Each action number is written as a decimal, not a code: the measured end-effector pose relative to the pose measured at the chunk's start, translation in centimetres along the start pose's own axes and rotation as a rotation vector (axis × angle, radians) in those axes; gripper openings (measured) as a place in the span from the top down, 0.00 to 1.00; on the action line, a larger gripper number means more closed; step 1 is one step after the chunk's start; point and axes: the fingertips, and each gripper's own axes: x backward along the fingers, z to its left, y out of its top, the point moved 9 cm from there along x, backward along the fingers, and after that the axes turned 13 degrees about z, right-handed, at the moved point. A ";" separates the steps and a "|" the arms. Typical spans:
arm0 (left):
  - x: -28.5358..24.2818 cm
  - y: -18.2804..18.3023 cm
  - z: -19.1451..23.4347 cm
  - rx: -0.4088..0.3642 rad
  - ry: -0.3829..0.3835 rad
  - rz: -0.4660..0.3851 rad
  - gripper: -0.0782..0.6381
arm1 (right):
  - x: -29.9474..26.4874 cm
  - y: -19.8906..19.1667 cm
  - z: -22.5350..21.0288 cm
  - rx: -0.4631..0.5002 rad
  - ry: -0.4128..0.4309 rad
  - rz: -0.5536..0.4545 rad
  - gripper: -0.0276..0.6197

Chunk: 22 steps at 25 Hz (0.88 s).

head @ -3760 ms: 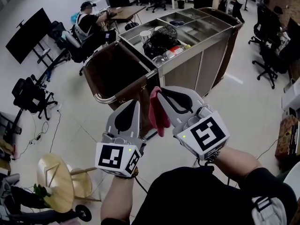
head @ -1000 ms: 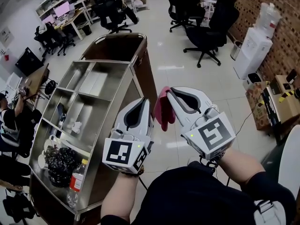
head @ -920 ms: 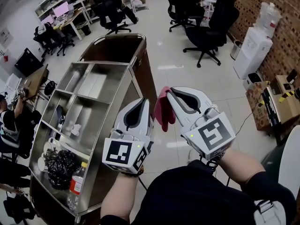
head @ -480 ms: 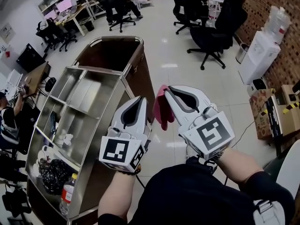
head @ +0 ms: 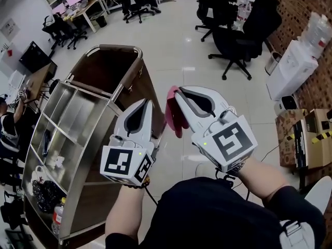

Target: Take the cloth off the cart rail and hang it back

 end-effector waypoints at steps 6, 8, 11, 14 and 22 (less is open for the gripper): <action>-5.8 2.2 -0.6 -0.001 0.009 0.013 0.89 | -1.4 1.6 -6.5 0.033 0.009 -0.036 0.93; -7.4 2.1 -0.9 0.003 0.009 0.018 0.89 | -2.1 1.6 -8.4 0.066 0.001 -0.078 0.93; -9.7 1.6 -1.5 0.009 0.017 0.017 0.89 | -2.5 0.3 -10.7 0.049 0.016 -0.059 0.93; -11.4 1.9 -0.5 0.017 0.028 0.018 0.89 | -3.9 0.6 -11.8 -0.023 0.057 0.028 0.93; -17.1 7.1 3.8 0.038 0.086 0.026 0.89 | -8.9 6.7 -17.8 0.004 0.119 0.033 0.93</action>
